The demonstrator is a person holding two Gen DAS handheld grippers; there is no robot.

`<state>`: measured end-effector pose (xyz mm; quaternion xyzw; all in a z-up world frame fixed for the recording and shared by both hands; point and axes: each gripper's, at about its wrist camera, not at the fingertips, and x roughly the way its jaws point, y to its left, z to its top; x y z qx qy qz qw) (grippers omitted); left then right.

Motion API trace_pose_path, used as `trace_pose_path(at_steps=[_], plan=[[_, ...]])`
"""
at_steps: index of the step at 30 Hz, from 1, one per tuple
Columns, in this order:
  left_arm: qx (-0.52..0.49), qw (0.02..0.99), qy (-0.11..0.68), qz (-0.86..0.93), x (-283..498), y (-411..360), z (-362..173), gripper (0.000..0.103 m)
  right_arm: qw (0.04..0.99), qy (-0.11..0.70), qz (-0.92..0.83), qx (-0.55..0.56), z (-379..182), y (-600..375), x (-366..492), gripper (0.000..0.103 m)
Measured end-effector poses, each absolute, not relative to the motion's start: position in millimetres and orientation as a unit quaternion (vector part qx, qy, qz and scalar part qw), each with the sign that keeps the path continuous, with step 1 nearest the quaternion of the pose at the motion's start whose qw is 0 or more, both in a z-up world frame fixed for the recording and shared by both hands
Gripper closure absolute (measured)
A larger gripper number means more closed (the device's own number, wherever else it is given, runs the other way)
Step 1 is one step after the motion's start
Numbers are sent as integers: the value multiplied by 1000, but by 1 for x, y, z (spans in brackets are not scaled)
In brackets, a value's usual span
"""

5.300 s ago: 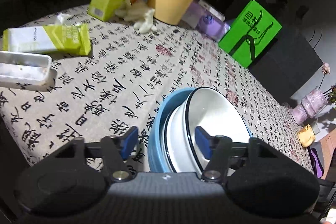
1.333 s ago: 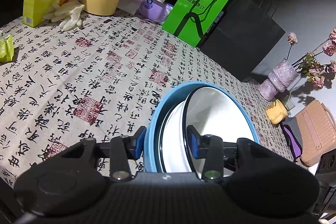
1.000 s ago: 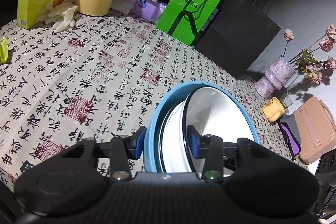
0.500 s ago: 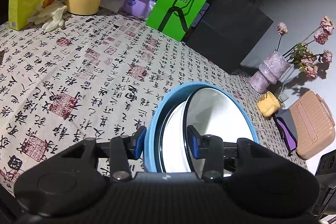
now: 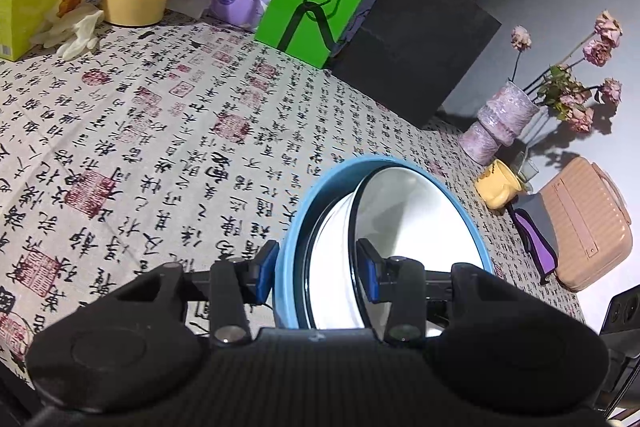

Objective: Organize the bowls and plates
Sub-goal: 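Lower the blue bowl stack onto the cream plates with both grippers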

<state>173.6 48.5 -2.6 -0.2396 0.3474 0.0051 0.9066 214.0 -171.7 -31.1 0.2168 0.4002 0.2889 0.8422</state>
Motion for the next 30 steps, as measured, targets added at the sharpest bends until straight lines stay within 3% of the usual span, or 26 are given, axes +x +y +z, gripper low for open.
trace_pose_path(at_steps=[30], plan=[[-214, 903, 370, -40, 187, -15, -12, 61, 850, 394, 246, 247, -45, -242, 201, 59]])
